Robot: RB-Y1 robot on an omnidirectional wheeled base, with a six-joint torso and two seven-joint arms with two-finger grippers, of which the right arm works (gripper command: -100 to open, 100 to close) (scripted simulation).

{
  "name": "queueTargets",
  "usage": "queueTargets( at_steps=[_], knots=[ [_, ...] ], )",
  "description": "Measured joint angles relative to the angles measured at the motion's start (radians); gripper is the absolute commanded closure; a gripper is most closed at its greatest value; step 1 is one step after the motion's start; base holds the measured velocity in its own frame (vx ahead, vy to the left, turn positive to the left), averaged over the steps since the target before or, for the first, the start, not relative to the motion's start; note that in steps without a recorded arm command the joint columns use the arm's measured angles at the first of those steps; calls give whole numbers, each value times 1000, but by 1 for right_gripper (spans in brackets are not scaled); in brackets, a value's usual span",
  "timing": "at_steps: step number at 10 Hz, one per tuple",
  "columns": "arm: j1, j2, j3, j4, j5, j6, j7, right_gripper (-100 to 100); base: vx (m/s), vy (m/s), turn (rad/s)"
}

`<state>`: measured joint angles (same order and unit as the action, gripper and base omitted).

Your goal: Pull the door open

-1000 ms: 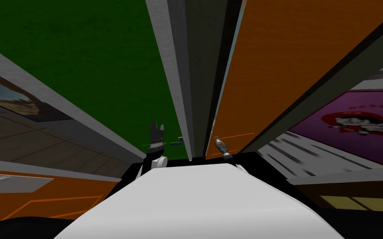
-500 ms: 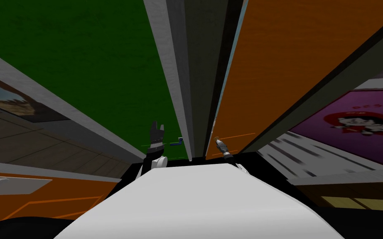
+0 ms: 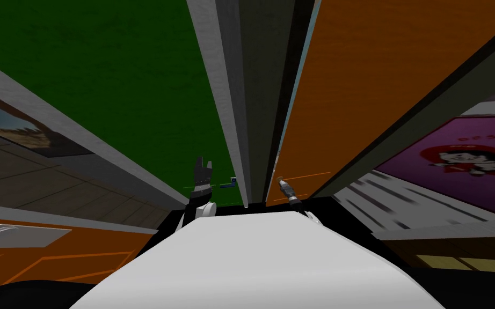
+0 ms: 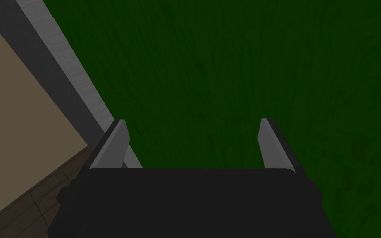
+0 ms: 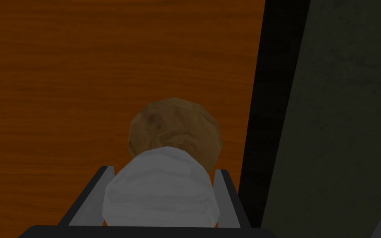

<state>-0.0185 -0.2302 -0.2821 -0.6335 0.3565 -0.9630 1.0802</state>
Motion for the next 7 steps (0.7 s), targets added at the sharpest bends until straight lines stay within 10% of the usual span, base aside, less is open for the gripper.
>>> queueTargets(
  at_steps=[7],
  knots=[
    [-8, -1, 29, -5, -57, 10, -180, 100, -53, -21, 36]
  ],
)
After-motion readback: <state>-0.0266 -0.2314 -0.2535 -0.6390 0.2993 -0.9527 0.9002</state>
